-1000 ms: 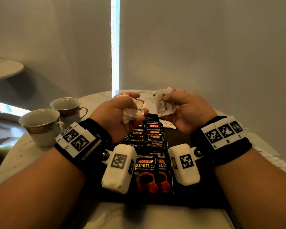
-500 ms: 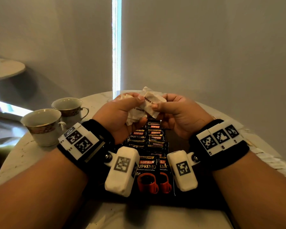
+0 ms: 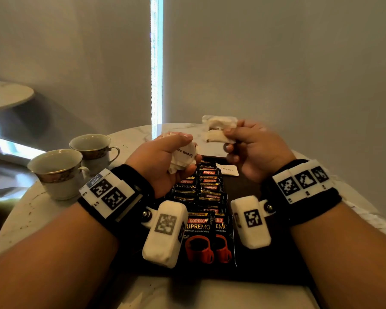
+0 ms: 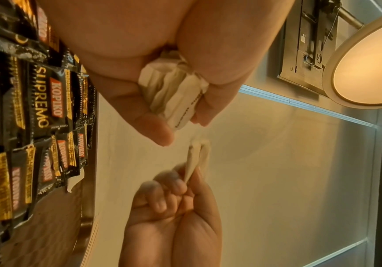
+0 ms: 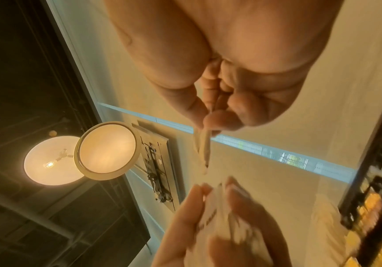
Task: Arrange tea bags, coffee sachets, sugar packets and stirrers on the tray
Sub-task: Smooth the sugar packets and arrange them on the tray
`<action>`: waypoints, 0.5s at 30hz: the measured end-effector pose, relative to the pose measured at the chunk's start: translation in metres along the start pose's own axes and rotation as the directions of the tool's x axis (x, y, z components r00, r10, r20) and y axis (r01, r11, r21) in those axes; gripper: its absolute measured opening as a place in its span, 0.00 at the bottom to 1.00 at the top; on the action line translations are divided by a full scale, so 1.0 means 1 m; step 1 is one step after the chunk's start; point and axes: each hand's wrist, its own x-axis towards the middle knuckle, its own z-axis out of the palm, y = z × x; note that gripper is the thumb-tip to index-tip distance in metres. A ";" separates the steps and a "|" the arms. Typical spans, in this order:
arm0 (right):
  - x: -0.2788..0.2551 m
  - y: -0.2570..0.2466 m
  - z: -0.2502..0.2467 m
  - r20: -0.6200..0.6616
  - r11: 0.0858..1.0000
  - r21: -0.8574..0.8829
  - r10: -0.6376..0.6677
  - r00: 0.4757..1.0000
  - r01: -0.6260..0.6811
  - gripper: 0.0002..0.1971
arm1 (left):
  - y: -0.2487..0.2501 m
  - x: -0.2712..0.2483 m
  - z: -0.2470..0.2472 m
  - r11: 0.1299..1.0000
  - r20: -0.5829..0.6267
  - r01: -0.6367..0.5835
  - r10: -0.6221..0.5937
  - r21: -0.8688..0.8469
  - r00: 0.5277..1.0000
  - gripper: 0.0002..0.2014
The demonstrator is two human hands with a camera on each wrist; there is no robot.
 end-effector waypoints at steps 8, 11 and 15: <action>0.035 -0.001 -0.070 -0.277 0.981 0.162 0.151 0.949 -0.109 0.09 | 0.002 0.002 -0.002 1.000 -0.026 0.004 -0.004 -0.023 1.000 0.06; 0.044 0.020 -0.089 -0.343 0.957 0.168 0.281 0.896 -0.236 0.08 | 0.003 0.003 -0.002 1.000 -0.019 0.006 -0.006 -0.026 1.000 0.06; 0.046 0.036 -0.102 -0.407 0.928 0.109 0.369 0.835 -0.357 0.06 | 0.003 0.004 -0.003 0.999 -0.020 0.013 -0.013 -0.031 1.000 0.05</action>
